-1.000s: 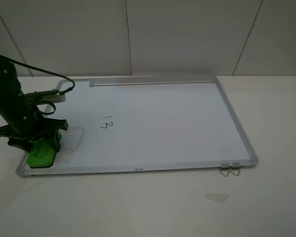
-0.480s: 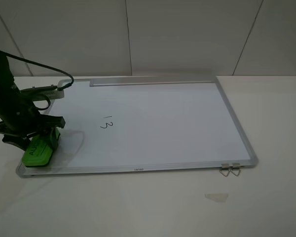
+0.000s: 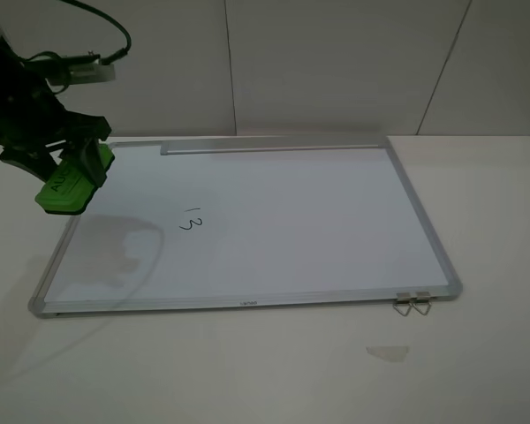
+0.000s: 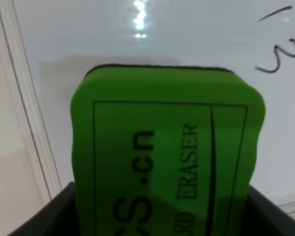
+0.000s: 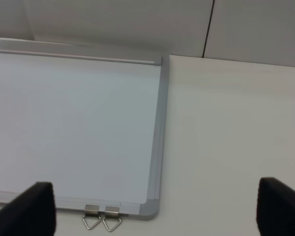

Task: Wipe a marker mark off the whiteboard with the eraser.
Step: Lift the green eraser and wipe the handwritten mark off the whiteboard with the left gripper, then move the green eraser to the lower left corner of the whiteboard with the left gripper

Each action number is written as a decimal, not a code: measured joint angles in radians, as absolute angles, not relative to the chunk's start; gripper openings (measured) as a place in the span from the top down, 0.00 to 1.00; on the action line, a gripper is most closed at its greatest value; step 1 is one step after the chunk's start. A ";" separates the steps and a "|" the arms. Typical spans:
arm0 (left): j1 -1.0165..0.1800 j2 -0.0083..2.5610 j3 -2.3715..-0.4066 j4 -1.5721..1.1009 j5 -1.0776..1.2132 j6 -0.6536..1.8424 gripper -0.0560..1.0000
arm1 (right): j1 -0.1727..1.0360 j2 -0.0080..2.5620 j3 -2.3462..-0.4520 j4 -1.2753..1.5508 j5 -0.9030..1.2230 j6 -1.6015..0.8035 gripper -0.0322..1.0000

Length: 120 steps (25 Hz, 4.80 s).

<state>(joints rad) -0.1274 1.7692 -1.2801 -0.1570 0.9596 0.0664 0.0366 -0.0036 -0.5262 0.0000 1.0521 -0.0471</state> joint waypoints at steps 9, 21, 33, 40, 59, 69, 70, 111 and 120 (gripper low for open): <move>-0.265 1.991 -1.501 -0.178 0.999 0.249 0.39 | 0.037 -0.004 -0.526 0.000 1.052 -0.047 0.18; -0.458 2.319 -1.788 -0.124 1.027 0.235 0.39 | 0.037 -0.004 -0.526 0.000 1.052 -0.047 0.18; -0.477 2.395 -1.817 0.000 1.066 0.223 0.39 | 0.037 -0.004 -0.526 0.000 1.052 -0.047 0.18; -0.469 2.400 -1.821 0.000 1.059 0.212 0.39 | 0.037 -0.004 -0.526 0.000 1.052 -0.047 0.18; -0.320 2.400 -1.822 -0.026 1.026 0.193 0.39 | 0.037 -0.004 -0.526 0.000 1.052 -0.047 0.18; -0.521 2.400 -1.822 -0.056 1.026 0.192 0.39 | 0.037 -0.004 -0.526 0.000 1.052 -0.047 0.18; -0.539 2.400 -1.822 -0.056 1.026 0.188 0.39 | 0.037 -0.004 -0.526 0.000 1.052 -0.047 0.18; -0.144 1.971 -1.317 0.068 0.900 -0.403 0.39 | 0.037 -0.004 -0.526 0.000 1.052 -0.047 0.18; -0.149 1.845 -0.971 0.061 0.700 -0.474 0.39 | 0.037 -0.004 -0.526 0.000 1.052 -0.047 0.18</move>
